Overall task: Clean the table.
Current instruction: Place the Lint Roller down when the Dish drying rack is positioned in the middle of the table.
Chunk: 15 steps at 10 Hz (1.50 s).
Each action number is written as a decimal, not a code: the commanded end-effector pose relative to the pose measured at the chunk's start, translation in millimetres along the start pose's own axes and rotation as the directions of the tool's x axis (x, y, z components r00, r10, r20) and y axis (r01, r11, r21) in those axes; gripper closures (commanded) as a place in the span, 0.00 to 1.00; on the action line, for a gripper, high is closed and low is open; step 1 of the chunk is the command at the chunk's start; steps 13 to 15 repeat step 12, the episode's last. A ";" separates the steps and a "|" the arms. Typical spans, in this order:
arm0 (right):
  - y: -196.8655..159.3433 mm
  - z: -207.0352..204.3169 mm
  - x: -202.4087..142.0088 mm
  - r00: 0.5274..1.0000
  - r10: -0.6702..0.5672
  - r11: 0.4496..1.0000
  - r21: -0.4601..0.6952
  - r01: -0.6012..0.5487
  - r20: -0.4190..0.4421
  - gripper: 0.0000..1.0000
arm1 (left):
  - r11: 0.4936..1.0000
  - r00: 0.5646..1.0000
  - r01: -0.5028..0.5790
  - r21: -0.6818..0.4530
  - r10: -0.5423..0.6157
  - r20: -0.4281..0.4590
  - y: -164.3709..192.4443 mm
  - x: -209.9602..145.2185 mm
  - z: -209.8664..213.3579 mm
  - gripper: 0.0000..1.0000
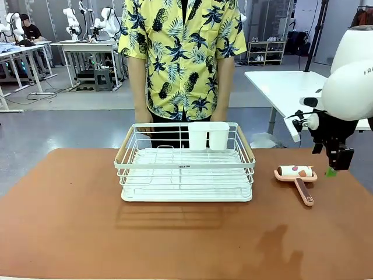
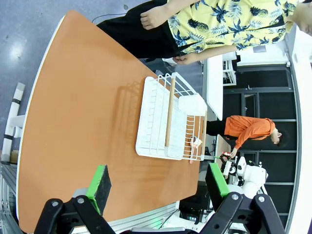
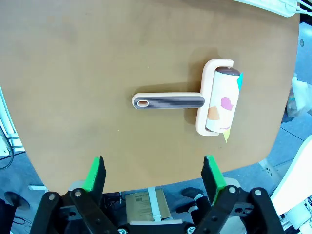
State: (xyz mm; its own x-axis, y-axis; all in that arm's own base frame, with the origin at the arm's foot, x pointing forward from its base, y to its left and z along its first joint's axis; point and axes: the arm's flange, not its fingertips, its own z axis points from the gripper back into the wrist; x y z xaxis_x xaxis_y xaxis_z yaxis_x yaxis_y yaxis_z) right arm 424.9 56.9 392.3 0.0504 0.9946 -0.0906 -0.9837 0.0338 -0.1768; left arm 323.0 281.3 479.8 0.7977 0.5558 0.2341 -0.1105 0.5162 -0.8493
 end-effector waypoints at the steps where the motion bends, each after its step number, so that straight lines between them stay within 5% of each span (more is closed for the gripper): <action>1: 2.4 -1.7 5.9 1.000 0.008 1.000 -0.011 -0.008 -0.016 0.00 | 1.000 1.000 0.008 -0.021 -0.008 0.001 0.7 -0.2 3.1 0.00; 15: 2.4 -1.7 5.9 1.000 0.008 1.000 -0.011 -0.008 -0.016 0.00 | 1.000 1.000 0.008 -0.021 -0.008 0.001 0.7 -0.2 3.1 0.00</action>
